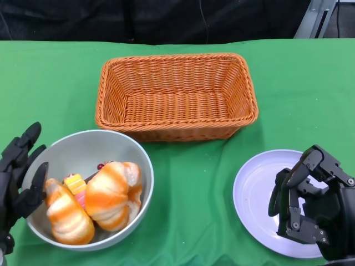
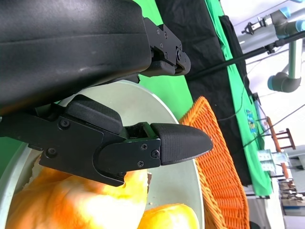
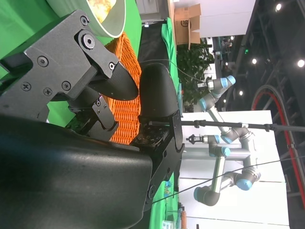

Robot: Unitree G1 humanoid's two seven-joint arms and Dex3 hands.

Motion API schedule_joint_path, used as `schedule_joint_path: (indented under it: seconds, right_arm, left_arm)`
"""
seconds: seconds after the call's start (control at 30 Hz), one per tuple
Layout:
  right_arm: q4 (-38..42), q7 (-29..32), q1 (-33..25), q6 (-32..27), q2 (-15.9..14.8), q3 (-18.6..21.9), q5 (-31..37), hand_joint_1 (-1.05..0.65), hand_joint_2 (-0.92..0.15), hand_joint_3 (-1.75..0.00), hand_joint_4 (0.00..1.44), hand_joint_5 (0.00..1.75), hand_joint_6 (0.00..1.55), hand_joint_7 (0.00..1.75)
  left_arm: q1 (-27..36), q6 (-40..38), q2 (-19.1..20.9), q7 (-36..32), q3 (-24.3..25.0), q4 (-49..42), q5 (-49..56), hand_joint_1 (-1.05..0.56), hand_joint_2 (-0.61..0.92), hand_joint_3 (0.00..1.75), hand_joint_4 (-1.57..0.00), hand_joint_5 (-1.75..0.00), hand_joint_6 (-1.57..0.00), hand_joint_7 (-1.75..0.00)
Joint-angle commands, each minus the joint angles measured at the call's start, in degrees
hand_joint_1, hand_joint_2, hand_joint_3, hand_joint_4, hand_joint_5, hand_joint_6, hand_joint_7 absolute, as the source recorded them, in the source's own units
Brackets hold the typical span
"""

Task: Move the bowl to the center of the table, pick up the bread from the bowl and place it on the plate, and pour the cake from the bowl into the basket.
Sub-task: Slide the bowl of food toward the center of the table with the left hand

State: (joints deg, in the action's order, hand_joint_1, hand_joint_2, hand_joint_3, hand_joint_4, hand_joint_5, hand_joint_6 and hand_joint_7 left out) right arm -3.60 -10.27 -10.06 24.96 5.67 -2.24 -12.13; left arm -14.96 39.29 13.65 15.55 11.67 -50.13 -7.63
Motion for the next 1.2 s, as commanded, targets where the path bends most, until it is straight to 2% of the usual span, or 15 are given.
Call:
schedule_joint_path:
  seconds: [0.03,0.33,0.5,0.9,1.2]
  right_arm:
    - [0.01,-0.26,0.24,0.77,-0.3,0.57,-0.47,-0.14,-0.38,-1.54,0.97,1.75,0.66,1.74]
    - [-0.12,0.95,0.18,0.54,0.23,0.78,0.38,-0.14,-0.37,-1.54,0.97,1.75,0.67,1.73]
    - [0.51,0.46,0.41,1.11,-0.16,0.89,0.4,-0.14,-0.37,-1.52,0.97,1.75,0.66,1.74]
    - [0.28,0.21,0.26,0.65,-0.2,0.73,0.25,-0.15,-0.37,-1.54,0.98,1.75,0.67,1.75]
    - [0.3,-0.5,0.15,1.17,-0.55,0.78,0.47,-0.14,-0.36,-1.56,0.98,1.75,0.66,1.75]
  left_arm:
    - [1.83,-1.2,-0.6,1.51,-0.67,1.13,-0.3,-0.9,0.92,0.58,-0.3,-0.01,-0.24,-0.01]
    - [3.34,-2.53,-1.25,3.25,-1.71,4.29,-0.92,-0.92,0.92,0.57,-0.3,0.0,-0.25,-0.01]
    - [4.78,-3.37,-1.78,1.84,-2.89,7.22,0.22,-0.92,0.92,0.58,-0.31,-0.01,-0.26,-0.01]
    - [8.54,-8.05,-5.27,-1.02,-5.47,15.41,1.65,-0.85,0.92,0.59,-0.29,0.0,-0.22,0.0]
    - [10.04,-13.46,-8.07,-3.01,-5.62,19.98,0.34,-0.85,0.92,0.58,-0.29,0.0,-0.23,0.0]
